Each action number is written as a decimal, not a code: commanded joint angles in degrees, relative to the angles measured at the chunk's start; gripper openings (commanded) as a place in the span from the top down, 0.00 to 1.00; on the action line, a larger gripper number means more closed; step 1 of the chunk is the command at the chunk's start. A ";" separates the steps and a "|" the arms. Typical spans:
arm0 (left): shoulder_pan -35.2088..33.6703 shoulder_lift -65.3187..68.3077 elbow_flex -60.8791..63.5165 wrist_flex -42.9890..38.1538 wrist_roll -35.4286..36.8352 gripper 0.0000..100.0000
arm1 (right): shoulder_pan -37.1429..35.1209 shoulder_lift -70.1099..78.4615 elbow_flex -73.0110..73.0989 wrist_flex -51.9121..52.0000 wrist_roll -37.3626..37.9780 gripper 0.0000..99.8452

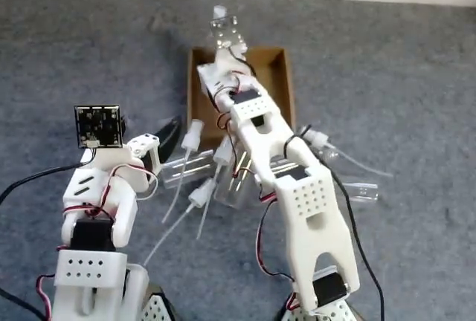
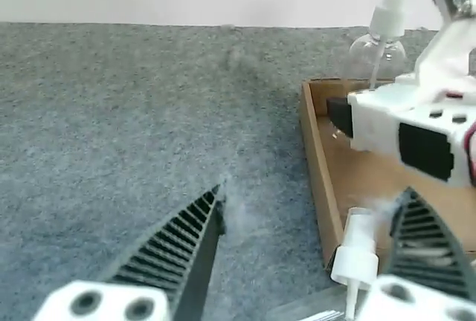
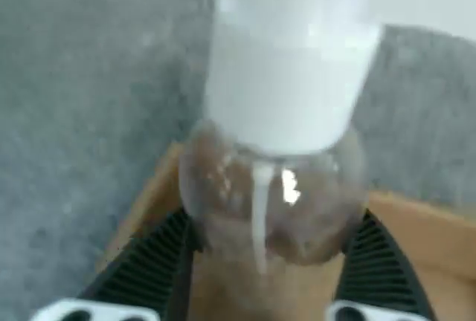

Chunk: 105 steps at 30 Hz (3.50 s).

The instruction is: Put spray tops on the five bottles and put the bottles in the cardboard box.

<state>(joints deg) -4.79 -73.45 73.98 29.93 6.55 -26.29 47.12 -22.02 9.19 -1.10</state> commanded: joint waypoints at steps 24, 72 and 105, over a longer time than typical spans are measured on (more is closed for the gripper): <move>-0.48 -0.22 -1.80 -1.49 0.53 0.72 | -0.48 -2.24 -53.41 58.15 -0.53 0.83; 8.66 56.57 -37.32 16.70 -16.79 0.82 | 32.04 -84.62 59.74 65.98 31.30 1.00; 16.92 35.74 -31.60 27.87 -19.96 0.82 | 31.69 -85.05 60.26 66.33 30.95 1.00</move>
<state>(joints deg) 4.44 -35.47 40.57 61.32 -13.23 5.19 -36.13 38.20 76.26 29.67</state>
